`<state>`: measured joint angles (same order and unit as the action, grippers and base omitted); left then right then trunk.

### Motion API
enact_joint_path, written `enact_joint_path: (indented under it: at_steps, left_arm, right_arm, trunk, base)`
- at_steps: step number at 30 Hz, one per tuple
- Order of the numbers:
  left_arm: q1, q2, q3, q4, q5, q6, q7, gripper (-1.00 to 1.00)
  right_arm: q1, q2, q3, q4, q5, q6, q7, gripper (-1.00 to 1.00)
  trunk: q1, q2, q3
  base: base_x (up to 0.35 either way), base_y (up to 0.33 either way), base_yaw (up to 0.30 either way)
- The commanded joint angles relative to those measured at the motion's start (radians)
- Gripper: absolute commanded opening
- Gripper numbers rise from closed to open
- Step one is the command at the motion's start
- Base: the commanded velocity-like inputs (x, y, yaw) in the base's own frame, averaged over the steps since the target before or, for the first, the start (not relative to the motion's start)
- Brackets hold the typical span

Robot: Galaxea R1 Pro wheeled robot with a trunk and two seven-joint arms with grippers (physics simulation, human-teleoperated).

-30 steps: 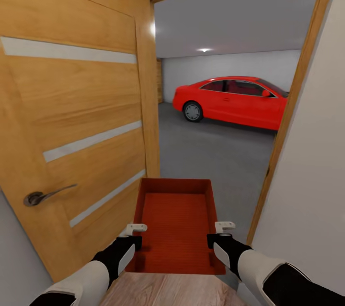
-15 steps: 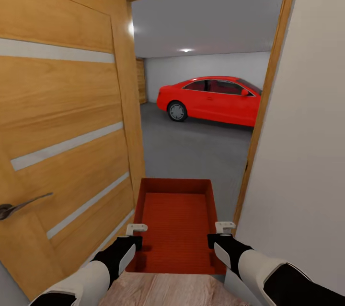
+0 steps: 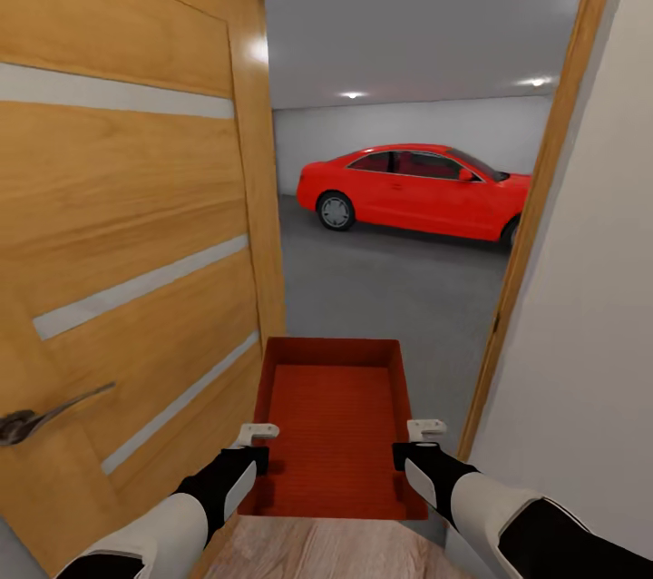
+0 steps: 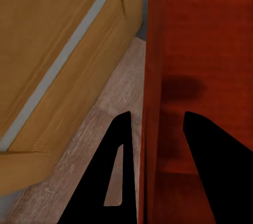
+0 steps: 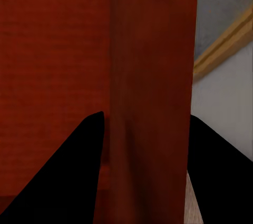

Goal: Move the two storage containers from the living room to the garage. In the garage, place one container on the floor and stack the other container on top of it (either order is fine).

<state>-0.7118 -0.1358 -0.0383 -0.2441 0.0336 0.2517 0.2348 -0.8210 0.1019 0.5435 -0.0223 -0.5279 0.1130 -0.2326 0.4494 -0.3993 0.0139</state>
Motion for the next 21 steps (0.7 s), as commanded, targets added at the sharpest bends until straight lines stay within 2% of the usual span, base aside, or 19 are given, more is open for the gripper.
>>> enact_joint_path:
  at_steps: [1,7,21]
  left_arm:
    - [0.0,-0.004,0.015,0.002,-0.008,0.008,0.004,-1.0]
    - [0.0,-0.004,0.015,0.002,-0.008,0.007,0.004,-1.0]
    - [0.0,-0.004,0.015,0.002,-0.008,0.006,0.005,-1.0]
  right_arm:
    - [0.0,0.005,0.087,-0.002,0.011,-0.05,-0.05,-1.0]
    - [0.0,0.004,0.087,-0.002,0.01,-0.05,-0.05,-1.0]
    - [0.0,0.005,0.087,-0.002,0.01,-0.05,-0.05,-1.0]
  trunk:
    - [0.001,-0.001,0.0]
    - [0.001,-0.001,0.0]
    - [0.001,-0.001,0.0]
  base:
    - [0.153,0.283,0.0]
    - [0.079,0.127,-0.06]
    - [0.002,0.003,-0.237]
